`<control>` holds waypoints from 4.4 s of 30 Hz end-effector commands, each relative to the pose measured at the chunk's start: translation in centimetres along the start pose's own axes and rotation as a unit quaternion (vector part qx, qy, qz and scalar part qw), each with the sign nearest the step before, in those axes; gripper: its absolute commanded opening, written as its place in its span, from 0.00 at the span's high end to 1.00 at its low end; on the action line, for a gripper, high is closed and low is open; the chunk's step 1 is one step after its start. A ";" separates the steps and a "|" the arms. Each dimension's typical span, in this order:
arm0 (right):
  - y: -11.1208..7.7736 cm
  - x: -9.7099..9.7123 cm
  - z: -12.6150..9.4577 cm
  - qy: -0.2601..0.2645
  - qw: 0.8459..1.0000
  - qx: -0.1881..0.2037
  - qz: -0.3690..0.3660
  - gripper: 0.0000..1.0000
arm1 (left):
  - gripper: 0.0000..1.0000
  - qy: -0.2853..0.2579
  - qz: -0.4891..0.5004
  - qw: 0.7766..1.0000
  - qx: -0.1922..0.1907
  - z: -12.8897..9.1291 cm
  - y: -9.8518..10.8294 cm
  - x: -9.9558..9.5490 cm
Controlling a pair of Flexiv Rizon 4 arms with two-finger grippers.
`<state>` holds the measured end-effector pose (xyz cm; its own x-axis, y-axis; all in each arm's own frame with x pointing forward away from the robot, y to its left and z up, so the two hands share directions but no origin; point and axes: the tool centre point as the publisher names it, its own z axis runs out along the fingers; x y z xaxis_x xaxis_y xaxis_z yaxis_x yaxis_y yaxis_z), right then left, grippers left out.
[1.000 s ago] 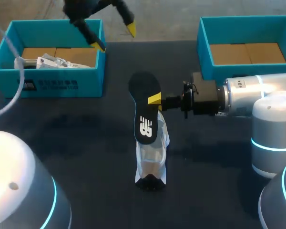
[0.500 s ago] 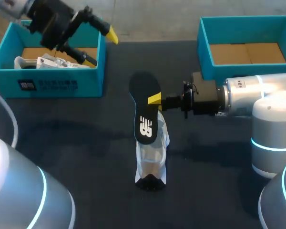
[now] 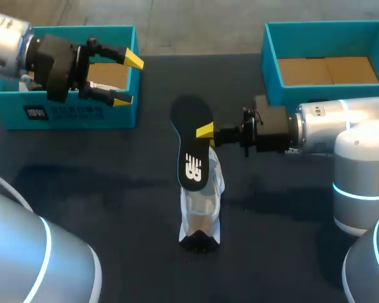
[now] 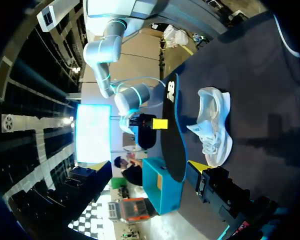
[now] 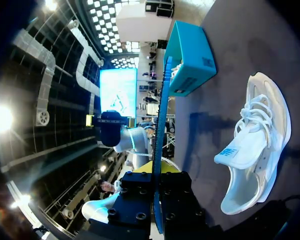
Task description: Take the shoe out of the shoebox, open the shoe tongue, remove and reinsert the insole, then place the shoe into the shoebox
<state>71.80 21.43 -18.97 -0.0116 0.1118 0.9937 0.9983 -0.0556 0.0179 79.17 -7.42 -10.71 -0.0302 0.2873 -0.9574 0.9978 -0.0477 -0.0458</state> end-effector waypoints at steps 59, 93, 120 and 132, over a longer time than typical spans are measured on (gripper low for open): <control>0.0 0.1 0.1 -0.002 1.000 0.000 0.000 1.00 | 0.00 -0.155 -0.044 0.986 -0.046 8.2 -1.7 6.7; 0.0 0.1 0.1 -0.002 1.000 0.000 0.000 1.00 | 0.60 -0.160 -0.042 0.984 -0.072 13.5 -1.2 6.0; 0.0 0.1 0.1 -0.002 1.000 0.000 0.000 1.00 | 1.00 -0.166 -0.049 0.980 -0.094 13.4 -0.7 6.5; 0.0 0.2 -0.4 -0.003 1.000 0.001 0.001 0.00 | 1.00 -0.170 -0.048 0.980 -0.090 12.4 -1.0 6.2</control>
<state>71.79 21.37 -18.95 -0.0096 0.1126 0.9936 0.9984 -0.0542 0.0158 77.54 -18.01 -20.35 -0.1131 -0.0538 -0.9921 0.9825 0.1429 -0.1197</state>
